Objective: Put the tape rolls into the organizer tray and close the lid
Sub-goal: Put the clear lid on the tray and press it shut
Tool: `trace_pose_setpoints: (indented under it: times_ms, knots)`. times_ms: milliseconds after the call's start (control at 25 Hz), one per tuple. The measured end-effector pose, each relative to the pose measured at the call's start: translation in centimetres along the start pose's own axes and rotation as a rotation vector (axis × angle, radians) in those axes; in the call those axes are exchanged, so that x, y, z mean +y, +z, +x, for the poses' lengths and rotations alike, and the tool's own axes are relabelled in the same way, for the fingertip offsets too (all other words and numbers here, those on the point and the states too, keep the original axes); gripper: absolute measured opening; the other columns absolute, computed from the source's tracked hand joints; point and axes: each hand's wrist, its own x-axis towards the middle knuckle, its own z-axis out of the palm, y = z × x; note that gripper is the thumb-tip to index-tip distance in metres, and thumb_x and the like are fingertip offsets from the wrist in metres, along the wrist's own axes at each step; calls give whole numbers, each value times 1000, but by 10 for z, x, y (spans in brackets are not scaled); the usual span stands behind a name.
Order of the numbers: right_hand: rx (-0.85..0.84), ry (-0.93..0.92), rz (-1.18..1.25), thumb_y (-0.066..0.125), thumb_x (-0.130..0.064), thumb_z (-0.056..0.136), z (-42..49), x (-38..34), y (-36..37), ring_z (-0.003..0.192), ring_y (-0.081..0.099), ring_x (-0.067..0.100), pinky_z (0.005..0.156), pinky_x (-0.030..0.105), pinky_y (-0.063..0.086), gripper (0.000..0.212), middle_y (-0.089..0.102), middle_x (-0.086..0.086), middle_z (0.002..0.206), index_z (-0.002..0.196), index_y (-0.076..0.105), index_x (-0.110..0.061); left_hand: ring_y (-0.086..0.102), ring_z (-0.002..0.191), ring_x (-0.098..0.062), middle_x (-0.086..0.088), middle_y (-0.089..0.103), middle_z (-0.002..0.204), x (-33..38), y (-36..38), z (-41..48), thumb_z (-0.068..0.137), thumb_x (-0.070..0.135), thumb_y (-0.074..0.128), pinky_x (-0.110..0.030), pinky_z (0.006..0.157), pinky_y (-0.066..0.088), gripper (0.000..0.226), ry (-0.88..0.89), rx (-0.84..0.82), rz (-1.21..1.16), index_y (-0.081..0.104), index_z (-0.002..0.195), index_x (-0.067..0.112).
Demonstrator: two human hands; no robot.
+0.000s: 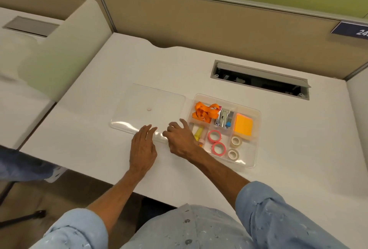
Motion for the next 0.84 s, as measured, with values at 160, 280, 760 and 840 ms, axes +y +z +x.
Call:
trace_pose_setpoints:
  times_ms: [160,280,760,840]
  knots:
    - [-38,-8,-103,71,-21,96,15,-23,20,155,37,34,136,58,9,61,47,19,161,152,49,-10,11,167,-30,-11,12,179,-25,-10,11,111,24,38,-52,137,13,62,-71,-171,159,17,169,15]
    - [-66,-6,-127,72,-14,96,22,-35,26,151,43,40,135,56,16,65,38,26,165,154,44,-4,8,168,-28,-9,5,180,-39,-10,11,113,31,30,-52,137,14,62,-92,-229,197,8,169,16]
    - [35,38,-37,59,-17,99,36,-38,7,123,61,36,112,53,46,37,60,15,140,133,59,-4,3,168,-28,-10,-5,180,-56,-12,0,107,29,48,-47,136,1,82,-404,131,-42,-2,169,13]
    - [153,40,31,61,-11,92,36,-32,-6,109,66,36,88,45,54,34,67,14,128,125,61,-4,4,168,-29,-13,-6,180,-56,-15,5,107,21,51,-48,138,7,84,-637,254,-255,-5,168,9]
